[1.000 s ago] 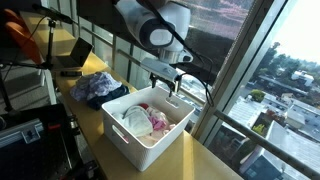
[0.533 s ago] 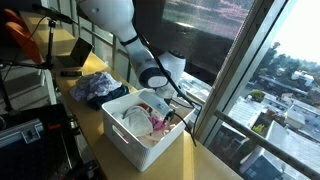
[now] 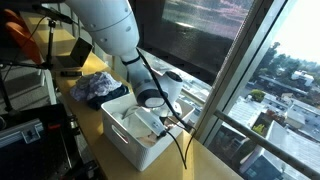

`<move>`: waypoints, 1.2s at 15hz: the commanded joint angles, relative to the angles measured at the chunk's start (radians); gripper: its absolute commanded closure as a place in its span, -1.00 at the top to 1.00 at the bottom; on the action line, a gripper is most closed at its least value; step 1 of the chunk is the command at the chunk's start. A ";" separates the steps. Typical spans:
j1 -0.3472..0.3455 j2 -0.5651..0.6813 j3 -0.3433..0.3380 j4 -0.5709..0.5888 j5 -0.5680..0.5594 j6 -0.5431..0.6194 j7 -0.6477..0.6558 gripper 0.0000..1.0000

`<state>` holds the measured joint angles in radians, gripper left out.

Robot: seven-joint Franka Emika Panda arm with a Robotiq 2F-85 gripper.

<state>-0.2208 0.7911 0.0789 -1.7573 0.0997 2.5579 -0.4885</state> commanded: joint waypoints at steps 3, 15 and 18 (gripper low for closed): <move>0.010 -0.040 0.029 -0.146 -0.043 0.082 0.012 0.03; -0.034 -0.383 0.105 -0.275 0.040 0.005 -0.035 -1.00; -0.036 -0.499 0.136 -0.256 0.136 -0.047 -0.081 -1.00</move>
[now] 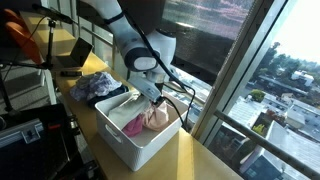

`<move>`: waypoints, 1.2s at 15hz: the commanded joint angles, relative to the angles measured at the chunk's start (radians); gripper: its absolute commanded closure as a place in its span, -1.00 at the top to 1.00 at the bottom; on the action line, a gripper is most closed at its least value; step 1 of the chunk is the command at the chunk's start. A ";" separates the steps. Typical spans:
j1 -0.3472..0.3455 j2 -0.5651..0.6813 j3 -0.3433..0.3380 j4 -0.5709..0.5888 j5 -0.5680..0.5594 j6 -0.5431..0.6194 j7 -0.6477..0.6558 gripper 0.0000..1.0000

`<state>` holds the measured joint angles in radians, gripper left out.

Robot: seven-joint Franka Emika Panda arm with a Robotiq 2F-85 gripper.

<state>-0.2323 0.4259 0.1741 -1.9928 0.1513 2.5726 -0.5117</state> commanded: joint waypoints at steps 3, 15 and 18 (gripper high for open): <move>0.010 -0.257 0.036 -0.003 0.171 -0.115 -0.104 -1.00; 0.351 -0.616 -0.001 0.027 0.225 -0.349 -0.032 -1.00; 0.414 -0.594 0.002 -0.014 0.227 -0.330 -0.022 -1.00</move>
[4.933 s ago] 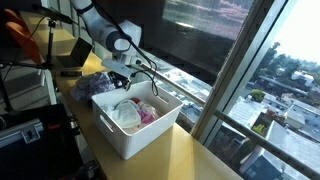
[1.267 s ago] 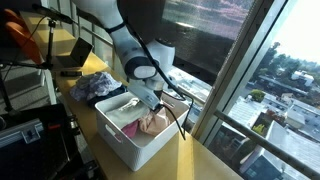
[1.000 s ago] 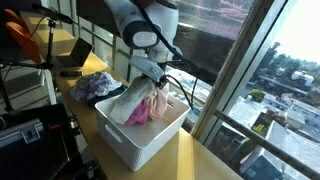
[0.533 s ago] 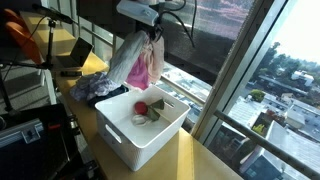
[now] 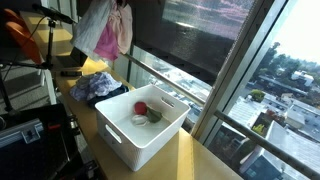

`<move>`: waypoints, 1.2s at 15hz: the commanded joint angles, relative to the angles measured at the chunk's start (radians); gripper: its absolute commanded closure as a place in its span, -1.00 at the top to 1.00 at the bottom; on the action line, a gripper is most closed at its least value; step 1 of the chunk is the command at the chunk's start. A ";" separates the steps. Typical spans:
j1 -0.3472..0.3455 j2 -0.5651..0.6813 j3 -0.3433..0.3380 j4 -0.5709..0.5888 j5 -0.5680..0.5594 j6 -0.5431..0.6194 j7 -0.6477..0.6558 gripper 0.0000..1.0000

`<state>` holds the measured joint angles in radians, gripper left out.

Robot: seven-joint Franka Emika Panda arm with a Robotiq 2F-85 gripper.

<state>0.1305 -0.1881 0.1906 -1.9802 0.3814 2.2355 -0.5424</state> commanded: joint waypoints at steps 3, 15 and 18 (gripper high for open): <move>0.083 0.068 -0.008 -0.049 -0.003 0.016 0.008 -1.00; 0.079 0.354 0.032 0.019 -0.016 0.023 0.009 -1.00; 0.067 0.378 0.038 0.032 -0.025 0.024 0.015 -1.00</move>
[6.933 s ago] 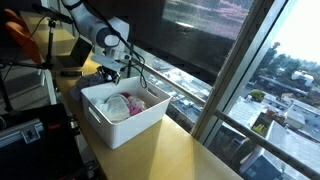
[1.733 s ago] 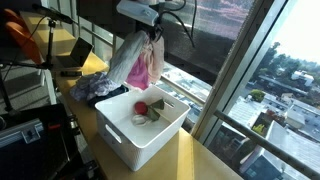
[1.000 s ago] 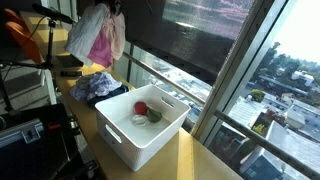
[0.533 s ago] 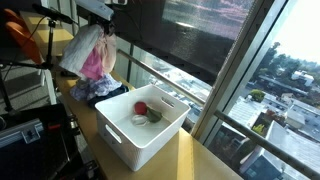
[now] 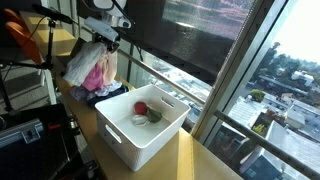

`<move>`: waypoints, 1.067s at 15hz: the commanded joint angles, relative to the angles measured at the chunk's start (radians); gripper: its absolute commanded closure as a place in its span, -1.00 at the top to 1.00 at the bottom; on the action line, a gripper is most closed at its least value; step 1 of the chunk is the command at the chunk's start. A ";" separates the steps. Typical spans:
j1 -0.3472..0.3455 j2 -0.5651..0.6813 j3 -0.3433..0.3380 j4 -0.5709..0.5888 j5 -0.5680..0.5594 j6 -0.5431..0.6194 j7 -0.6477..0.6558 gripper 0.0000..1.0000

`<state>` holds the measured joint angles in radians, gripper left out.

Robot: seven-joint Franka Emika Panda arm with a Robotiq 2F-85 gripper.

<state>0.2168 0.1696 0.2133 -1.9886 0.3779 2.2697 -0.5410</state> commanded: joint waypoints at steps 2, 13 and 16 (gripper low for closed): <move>-0.023 0.017 0.019 0.026 -0.023 -0.005 0.014 -0.47; -0.071 -0.115 -0.011 -0.117 -0.013 0.015 -0.037 1.00; -0.120 -0.181 -0.056 -0.142 -0.001 0.004 -0.088 1.00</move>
<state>0.1346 0.0764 0.1937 -2.0804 0.3760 2.2731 -0.5776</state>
